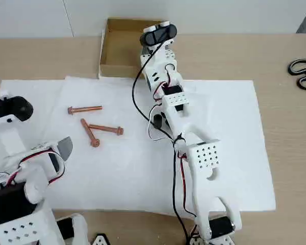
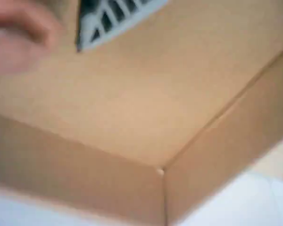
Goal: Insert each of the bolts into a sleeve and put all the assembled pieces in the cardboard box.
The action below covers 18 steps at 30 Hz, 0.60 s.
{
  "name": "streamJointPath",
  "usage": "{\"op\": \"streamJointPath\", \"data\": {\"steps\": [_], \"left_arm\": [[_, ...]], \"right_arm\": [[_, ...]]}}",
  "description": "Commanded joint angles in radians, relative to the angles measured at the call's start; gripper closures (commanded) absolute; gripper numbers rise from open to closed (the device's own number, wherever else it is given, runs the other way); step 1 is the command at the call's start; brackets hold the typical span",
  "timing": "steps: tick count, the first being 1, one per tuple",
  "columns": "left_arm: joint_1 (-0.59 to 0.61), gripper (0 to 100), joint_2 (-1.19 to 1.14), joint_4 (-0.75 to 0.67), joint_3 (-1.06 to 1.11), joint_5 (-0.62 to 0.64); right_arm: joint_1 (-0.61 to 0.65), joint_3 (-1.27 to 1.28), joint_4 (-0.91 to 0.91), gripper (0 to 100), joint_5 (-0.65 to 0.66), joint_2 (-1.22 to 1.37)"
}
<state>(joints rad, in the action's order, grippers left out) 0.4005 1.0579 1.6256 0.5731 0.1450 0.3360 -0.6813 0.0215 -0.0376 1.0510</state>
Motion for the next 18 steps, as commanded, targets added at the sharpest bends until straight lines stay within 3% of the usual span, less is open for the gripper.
{"op": "streamJointPath", "data": {"steps": [1,8,18], "left_arm": [[0.003,72,0.009,-0.015,-0.004,-0.003],[0.003,72,0.009,-0.015,-0.007,-0.003],[0.002,72,0.009,-0.015,-0.01,-0.003]], "right_arm": [[0.005,-0.066,-0.002,80.0,0.009,-0.036],[-0.001,-0.124,-0.035,80.0,0.012,-0.036],[-0.03,-0.35,-0.444,80.0,0.011,-0.176]]}}
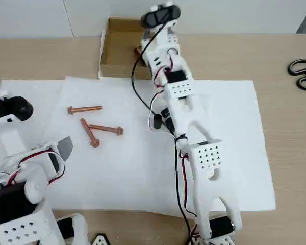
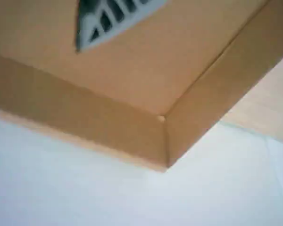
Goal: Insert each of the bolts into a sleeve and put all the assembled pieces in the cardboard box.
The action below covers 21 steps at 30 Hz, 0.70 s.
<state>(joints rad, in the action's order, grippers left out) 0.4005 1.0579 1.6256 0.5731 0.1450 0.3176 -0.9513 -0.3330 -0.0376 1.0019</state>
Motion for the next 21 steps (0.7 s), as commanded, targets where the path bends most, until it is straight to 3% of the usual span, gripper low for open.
{"op": "streamJointPath", "data": {"steps": [1,21], "left_arm": [[0.002,72,0.009,-0.015,-0.01,-0.003],[0.002,72,0.009,-0.002,-0.031,-0.006]], "right_arm": [[-0.015,-0.086,-0.127,80.0,0.011,-0.139],[-0.021,-0.104,-1.043,80.0,0.011,-0.446]]}}
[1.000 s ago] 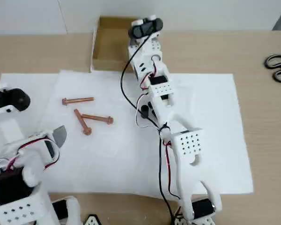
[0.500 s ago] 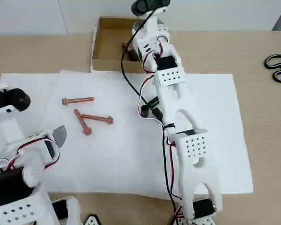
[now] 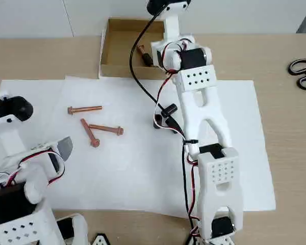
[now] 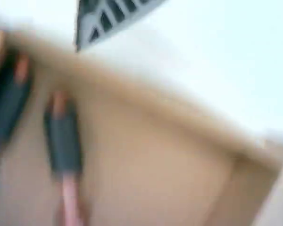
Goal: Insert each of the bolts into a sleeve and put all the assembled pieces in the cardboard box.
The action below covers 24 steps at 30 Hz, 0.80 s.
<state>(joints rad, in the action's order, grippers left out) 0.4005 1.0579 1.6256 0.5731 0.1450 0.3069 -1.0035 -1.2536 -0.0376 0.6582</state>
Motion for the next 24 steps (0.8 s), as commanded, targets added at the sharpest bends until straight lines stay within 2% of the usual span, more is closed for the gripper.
{"op": "streamJointPath", "data": {"steps": [1,6,12,20,24], "left_arm": [[0.002,72,0.009,-0.002,-0.031,-0.006],[0.003,72,0.009,-0.002,-0.031,-0.006],[0.003,72,0.009,-0.002,-0.031,-0.006],[0.003,72,0.011,-0.002,-0.033,-0.006],[0.003,72,0.011,-0.002,-0.033,-0.006]], "right_arm": [[-0.01,-0.052,-0.174,80.0,0.011,-0.113],[-0.007,-0.044,-0.423,80.0,0.012,-0.18],[-0.025,0.08,-0.429,80.0,0.012,-0.332],[-0.03,0.374,-0.423,80.0,0.014,-0.619],[-0.03,0.503,-0.418,79.9,0.014,-0.634]]}}
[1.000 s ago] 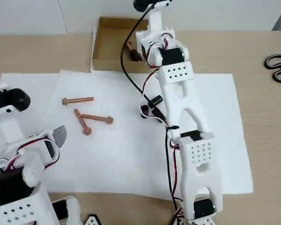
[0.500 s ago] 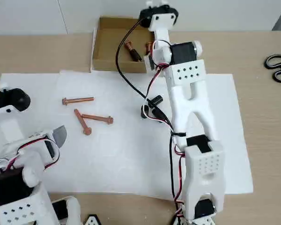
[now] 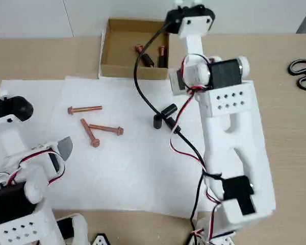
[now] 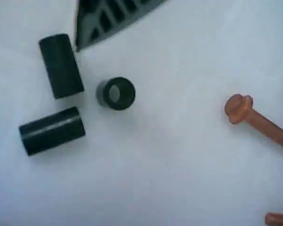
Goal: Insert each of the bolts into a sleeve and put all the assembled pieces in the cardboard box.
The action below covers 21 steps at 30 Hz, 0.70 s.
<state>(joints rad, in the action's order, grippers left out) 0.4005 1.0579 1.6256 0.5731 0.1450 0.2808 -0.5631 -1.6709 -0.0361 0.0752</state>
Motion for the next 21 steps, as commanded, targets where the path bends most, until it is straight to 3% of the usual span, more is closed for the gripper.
{"op": "streamJointPath", "data": {"steps": [1,3,7,21], "left_arm": [[0.003,72,0.011,-0.002,-0.033,-0.006],[0.003,72,0.011,-0.002,-0.033,-0.006],[0.003,72,0.011,-0.002,-0.033,-0.006],[0.005,72,0.011,-0.002,-0.028,-0.006]], "right_arm": [[-0.002,0.101,0.001,79.9,0.014,-0.048],[0.001,0.166,0.019,79.8,0.046,-0.028],[0.016,0.218,0.025,79.8,0.233,0.048],[0.104,0.219,0.114,80.1,0.247,0.295]]}}
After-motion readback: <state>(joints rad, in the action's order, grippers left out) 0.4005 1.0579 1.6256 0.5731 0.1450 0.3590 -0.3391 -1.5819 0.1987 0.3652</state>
